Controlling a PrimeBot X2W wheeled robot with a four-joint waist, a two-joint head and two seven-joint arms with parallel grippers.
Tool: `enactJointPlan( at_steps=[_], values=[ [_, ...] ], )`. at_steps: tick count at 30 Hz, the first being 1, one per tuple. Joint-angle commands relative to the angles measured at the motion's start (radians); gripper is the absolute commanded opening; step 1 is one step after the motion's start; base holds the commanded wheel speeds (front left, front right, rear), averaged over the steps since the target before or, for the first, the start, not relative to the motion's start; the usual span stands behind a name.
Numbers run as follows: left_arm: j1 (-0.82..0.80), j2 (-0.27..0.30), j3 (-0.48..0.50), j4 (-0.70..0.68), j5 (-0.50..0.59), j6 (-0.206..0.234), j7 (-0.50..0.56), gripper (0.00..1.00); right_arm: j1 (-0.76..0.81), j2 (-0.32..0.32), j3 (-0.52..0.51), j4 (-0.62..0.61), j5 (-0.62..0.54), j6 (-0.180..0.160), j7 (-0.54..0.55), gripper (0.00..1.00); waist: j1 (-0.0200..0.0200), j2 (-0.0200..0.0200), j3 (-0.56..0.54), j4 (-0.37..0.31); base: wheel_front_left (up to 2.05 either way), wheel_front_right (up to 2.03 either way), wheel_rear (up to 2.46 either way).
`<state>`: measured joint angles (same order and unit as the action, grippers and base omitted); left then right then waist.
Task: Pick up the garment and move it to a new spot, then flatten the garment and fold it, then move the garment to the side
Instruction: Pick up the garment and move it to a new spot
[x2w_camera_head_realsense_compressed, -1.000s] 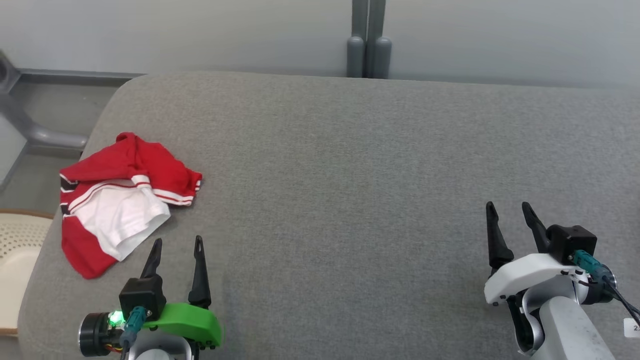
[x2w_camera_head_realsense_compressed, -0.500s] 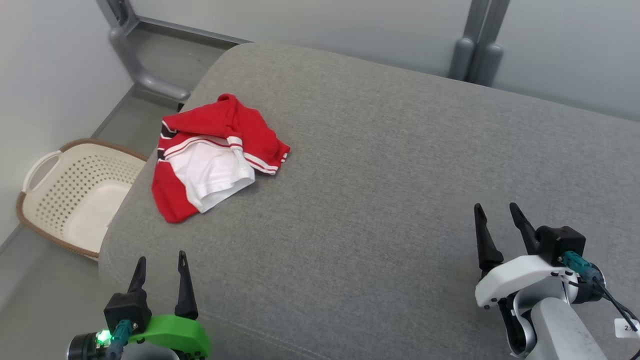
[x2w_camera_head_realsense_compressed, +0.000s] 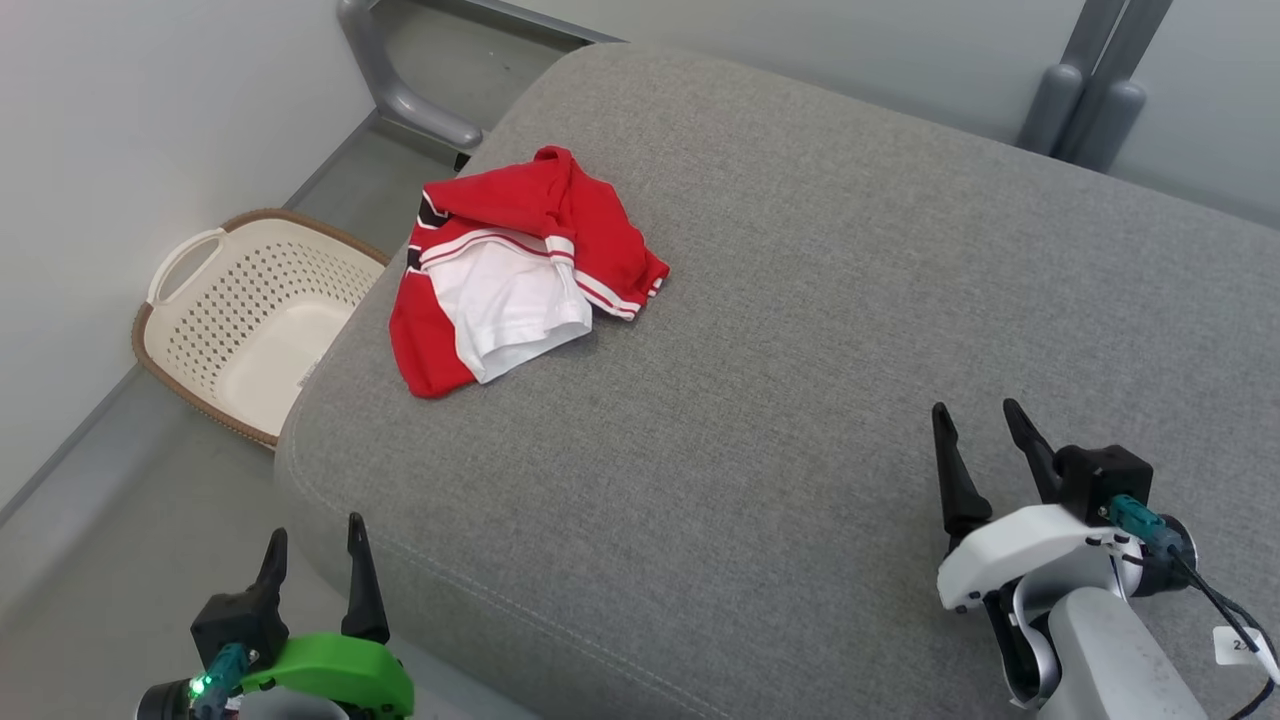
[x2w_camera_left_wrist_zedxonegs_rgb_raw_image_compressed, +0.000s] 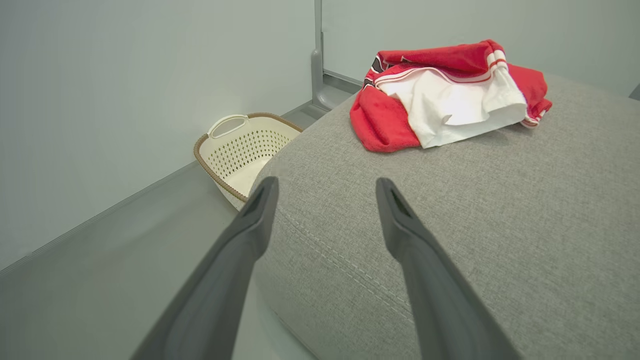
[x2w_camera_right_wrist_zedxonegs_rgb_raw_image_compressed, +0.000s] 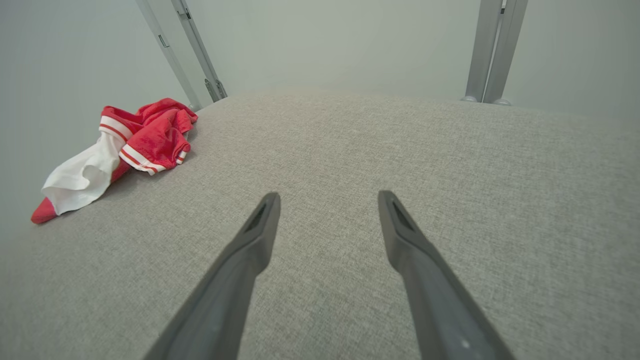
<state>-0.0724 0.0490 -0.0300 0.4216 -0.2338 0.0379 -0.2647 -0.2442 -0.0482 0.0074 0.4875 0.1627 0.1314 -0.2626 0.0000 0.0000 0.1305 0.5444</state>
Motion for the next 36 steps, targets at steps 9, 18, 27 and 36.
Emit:
enactJointPlan(
  at_steps=[9, 18, 27, 36],
  values=[
    [-0.179, 0.003, 0.041, 0.093, -0.051, -0.032, 0.001, 1.0, -0.064, -0.005, 0.007, -0.042, -0.07, -0.001, -0.003, 1.0, 0.0, 0.0, 0.137, -0.095, 0.0, 0.0, 0.0],
    [-0.354, 0.009, 0.144, 0.19, 0.036, -0.082, 0.001, 1.0, -0.129, -0.016, 0.047, -0.104, -0.086, -0.001, -0.003, 1.0, 0.0, 0.0, 0.244, -0.191, 0.0, 0.0, 0.0],
    [-0.476, 0.057, 0.227, 0.3, 0.083, -0.104, 0.001, 1.0, -0.185, -0.015, 0.102, -0.163, -0.077, -0.001, -0.003, 1.0, 0.0, 0.0, 0.32, -0.29, 0.0, 0.0, 0.0],
    [-0.537, 0.072, 0.281, 0.423, 0.096, -0.074, 0.001, 1.0, -0.207, -0.021, 0.112, -0.18, -0.074, -0.001, -0.003, 1.0, 0.0, 0.0, 0.353, -0.347, 0.0, 0.0, 0.0]
  ],
)
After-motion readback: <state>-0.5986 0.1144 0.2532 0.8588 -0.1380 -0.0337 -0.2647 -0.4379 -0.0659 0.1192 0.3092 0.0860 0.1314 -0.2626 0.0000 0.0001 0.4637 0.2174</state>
